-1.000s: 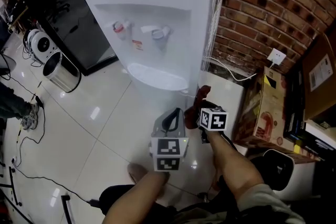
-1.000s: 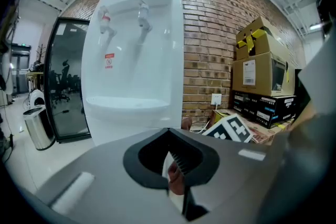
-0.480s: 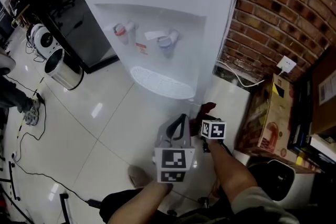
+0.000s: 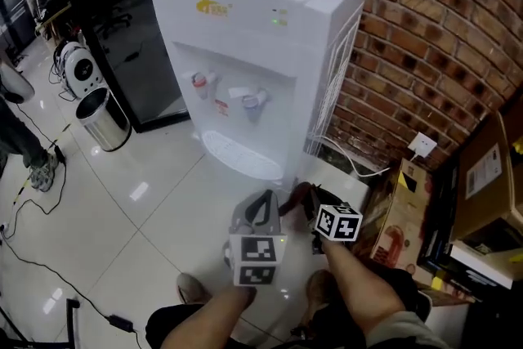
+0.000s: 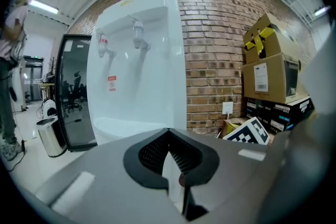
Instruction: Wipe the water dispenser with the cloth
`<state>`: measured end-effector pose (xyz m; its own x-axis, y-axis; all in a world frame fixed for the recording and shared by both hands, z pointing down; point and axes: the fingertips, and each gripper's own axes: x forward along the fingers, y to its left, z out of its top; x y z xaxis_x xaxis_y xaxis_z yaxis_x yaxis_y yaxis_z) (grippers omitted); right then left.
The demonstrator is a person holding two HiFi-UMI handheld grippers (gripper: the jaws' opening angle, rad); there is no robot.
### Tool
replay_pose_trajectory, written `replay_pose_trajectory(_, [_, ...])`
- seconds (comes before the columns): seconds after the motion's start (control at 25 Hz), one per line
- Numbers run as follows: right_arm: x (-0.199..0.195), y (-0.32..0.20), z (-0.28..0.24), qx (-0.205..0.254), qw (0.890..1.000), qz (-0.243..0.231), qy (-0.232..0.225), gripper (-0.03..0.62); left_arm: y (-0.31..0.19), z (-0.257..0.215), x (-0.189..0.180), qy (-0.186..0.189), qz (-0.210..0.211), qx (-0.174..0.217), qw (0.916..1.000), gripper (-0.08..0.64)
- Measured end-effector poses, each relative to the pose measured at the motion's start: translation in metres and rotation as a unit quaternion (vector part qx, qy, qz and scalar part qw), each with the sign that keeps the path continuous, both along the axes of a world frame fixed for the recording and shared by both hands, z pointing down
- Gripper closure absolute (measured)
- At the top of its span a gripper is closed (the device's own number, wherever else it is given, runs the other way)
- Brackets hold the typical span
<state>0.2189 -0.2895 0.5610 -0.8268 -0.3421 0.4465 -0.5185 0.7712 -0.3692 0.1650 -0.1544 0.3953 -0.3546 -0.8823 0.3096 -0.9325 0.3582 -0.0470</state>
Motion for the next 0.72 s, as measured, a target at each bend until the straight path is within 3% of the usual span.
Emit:
replay_pose_trajectory(0.2, [0.007,-0.022,-0.124,0.049,0.989,0.027,-0.135,0.546,-0.005,-0.061,0.015,-0.065,0.01,0.044,0.9969,0.56])
replay_pose_trajectory(0.32, [0.019,-0.024,-0.195,0.084,0.973,0.03,-0.213,0.546,-0.006,-0.078,0.016,-0.074,0.003,0.051,0.996,0.56])
replay_pose_trajectory(0.44, [0.029,-0.021,-0.265,0.147,0.954,0.018,-0.26,0.546,-0.014,-0.114,0.015,-0.08,0.003,0.079,0.9936,0.56])
replay_pose_trajectory(0.6, [0.038,-0.015,-0.376,0.248,0.917,-0.009,-0.313,0.546,-0.022,-0.184,0.02,-0.123,0.011,0.145,0.9818,0.56])
replay_pose_trajectory(0.72, [0.044,-0.008,-0.459,0.311,0.881,-0.015,-0.357,0.546,-0.021,-0.21,0.019,-0.151,0.013,0.159,0.9755,0.56])
